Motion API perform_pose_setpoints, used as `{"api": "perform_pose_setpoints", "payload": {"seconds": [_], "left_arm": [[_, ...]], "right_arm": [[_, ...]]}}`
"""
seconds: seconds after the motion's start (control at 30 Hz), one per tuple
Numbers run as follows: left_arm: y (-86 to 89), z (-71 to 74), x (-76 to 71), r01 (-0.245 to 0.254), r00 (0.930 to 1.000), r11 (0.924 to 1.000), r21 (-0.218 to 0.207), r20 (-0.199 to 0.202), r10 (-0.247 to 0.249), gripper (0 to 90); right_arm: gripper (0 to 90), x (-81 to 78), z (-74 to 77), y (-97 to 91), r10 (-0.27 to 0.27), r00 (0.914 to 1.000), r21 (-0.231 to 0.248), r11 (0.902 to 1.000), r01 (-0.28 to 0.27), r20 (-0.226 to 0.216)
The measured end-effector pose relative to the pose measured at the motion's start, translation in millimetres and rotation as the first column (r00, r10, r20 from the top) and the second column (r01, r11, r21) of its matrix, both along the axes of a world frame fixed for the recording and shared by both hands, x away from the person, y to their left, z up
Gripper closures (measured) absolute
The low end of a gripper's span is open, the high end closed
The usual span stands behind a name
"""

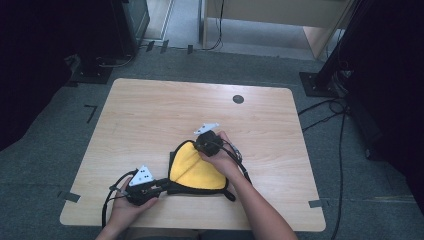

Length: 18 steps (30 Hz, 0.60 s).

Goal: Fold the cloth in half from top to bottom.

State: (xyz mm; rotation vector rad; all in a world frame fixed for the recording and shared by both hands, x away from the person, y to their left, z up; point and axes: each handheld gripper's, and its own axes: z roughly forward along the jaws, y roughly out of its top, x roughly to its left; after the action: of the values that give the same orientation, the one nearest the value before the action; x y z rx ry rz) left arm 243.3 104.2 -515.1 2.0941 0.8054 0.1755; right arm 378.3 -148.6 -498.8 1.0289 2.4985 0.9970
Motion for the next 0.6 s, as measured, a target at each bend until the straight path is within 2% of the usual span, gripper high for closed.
{"api": "perform_pose_setpoints", "payload": {"seconds": [0.17, 0.33, 0.4, 0.5, 0.53, 0.6], "left_arm": [[3.1, 1.3, -2.2, 0.034, 0.9992, 0.9992, -0.022, 0.023, -0.034, 80.7], [3.2, 1.4, -2.2, 0.054, 0.9983, 0.9984, -0.014, 0.021, -0.053, 82.4], [3.0, 1.4, -1.9, 0.058, 0.9982, 0.9982, -0.014, 0.017, -0.058, 82.3], [3.4, 2.0, -1.8, 0.085, 0.9964, 0.9963, -0.015, 0.01, -0.085, 81.6], [3.7, 2.2, -2.4, 0.101, 0.9949, 0.9947, -0.023, 0.01, -0.101, 81.1], [5.0, 4.1, -3.2, 0.116, 0.9932, 0.9927, -0.032, 0.013, -0.116, 78.0]], "right_arm": [[85.7, -20.0, 17.8, -25.0, -0.012, 0.9984, 0.133, 0.991, 0.005, 0.055], [85.3, -54.5, 26.4, -61.5, 0.014, 0.9965, 0.195, 0.9804, -0.03, 0.082], [84.4, -72.8, 25.7, -77.4, 0.033, 0.9966, 0.221, 0.974, -0.049, 0.075], [80.4, -94.6, 19.6, -95.8, 0.089, 0.9945, 0.239, 0.966, -0.1, 0.055], [79.1, -99.8, 17.3, -99.5, 0.101, 0.9939, 0.23, 0.9671, -0.108, 0.044], [76.1, -111.8, 9.7, -109.5, 0.112, 0.9937, 0.172, 0.9787, -0.111, 0.009]]}}
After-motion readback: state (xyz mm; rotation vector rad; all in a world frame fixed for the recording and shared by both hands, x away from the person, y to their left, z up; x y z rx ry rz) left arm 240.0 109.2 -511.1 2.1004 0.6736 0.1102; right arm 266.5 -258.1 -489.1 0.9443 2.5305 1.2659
